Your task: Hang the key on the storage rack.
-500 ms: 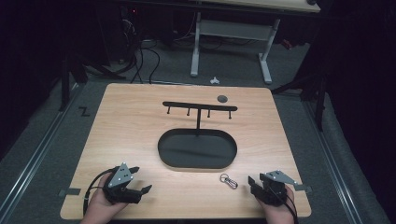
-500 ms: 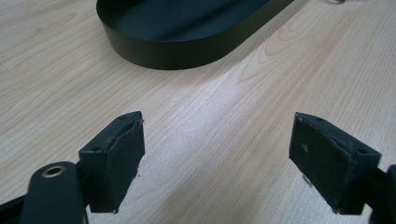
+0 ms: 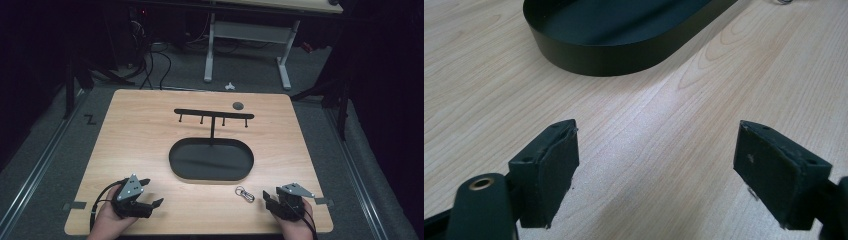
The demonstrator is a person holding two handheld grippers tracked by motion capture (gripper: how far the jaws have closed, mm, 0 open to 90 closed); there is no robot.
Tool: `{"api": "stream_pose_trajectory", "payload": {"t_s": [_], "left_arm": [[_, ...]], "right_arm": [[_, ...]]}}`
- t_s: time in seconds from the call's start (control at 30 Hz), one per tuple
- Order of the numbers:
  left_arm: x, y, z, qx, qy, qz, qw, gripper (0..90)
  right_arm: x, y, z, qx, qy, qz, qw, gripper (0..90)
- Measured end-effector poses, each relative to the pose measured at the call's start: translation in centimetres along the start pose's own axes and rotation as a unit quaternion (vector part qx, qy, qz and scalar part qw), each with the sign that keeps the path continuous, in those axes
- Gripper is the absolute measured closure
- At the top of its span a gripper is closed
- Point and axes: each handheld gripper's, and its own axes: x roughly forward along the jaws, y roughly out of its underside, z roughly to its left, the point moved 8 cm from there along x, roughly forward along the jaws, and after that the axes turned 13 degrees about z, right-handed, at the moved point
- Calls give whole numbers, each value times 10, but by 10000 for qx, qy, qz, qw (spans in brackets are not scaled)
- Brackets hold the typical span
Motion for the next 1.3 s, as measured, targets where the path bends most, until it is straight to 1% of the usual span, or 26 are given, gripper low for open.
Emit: {"api": "stream_pose_trajectory", "payload": {"t_s": [0.03,0.07,0.13,0.2,0.27,0.33,0.5,0.57,0.67,0.73,0.77,0.8,0.83,0.87,0.9,0.93,0.97,1.0,1.07,1.1,1.13,1.17,1.2,1.23,1.27,1.3], "left_arm": [[0,0,0,2,-10,4,10000,182],[0,0,1,-4,-43,9,10000,180],[0,1,2,-31,-57,21,10000,177],[0,0,3,-64,-70,-8,10000,172],[-1,0,4,-77,-79,-32,9999,167],[-2,-1,5,-130,-61,-112,9998,161],[-5,-1,8,-285,-21,-212,9994,150],[-6,-1,8,-337,-14,-270,9991,150],[-6,-1,10,-342,-78,-288,9990,149],[-6,-2,11,-373,-169,-381,9984,142],[-7,-2,12,-437,-221,-483,9976,141],[-7,-2,12,-437,-221,-483,9976,138],[-7,-3,13,-484,-237,-543,9971,130],[-8,-3,14,-549,-302,-617,9961,123],[-8,-4,15,-572,-344,-654,9956,119],[-8,-4,15,-572,-344,-654,9956,115],[-9,-4,15,-589,-442,-760,9944,114],[-8,-4,15,-609,-452,-807,9938,114],[-7,-4,15,-645,-422,-805,9938,114],[-5,-3,16,-689,-444,-775,9936,110],[-1,-1,18,-790,-444,-712,9933,109],[-1,-1,18,-790,-444,-712,9933,109],[1,1,20,-952,-383,-768,9917,106],[1,0,20,-1020,-376,-857,9904,106],[1,0,20,-1020,-376,-857,9904,108],[0,-1,21,-1078,-385,-957,9888,111]], "right_arm": [[1,0,1,-104,8,23,9999,472],[1,0,3,-150,-16,13,9999,469],[0,-1,5,-251,-49,-85,9996,467],[-2,-2,7,-291,-54,-144,9995,467],[-3,-4,10,-307,-135,-269,9991,468],[-4,-6,14,-377,-192,-358,9985,467],[-3,-7,20,-506,-237,-406,9976,444],[-3,-7,22,-487,-266,-404,9976,443],[-2,-7,22,-479,-278,-406,9976,439],[-2,-7,21,-421,-309,-395,9979,434],[-2,-7,21,-396,-311,-384,9980,430],[-2,-7,21,-396,-311,-384,9980,430],[-2,-6,21,-389,-314,-365,9981,430],[-2,-6,21,-399,-321,-361,9980,430],[-2,-6,21,-421,-332,-361,9979,429],[-2,-6,21,-421,-332,-361,9979,429],[-1,-6,23,-458,-359,-356,9977,427],[-1,-6,24,-453,-375,-342,9977,427],[-2,-7,24,-475,-396,-342,9975,425],[-2,-8,27,-541,-475,-348,9968,408],[-2,-8,28,-608,-497,-375,9962,404],[-2,-8,28,-608,-497,-375,9962,404],[-4,-8,30,-691,-533,-315,9957,407],[-5,-8,33,-689,-593,-284,9955,407],[-5,-8,35,-715,-621,-280,9951,407],[-5,-8,37,-769,-635,-259,9947,406]]}}
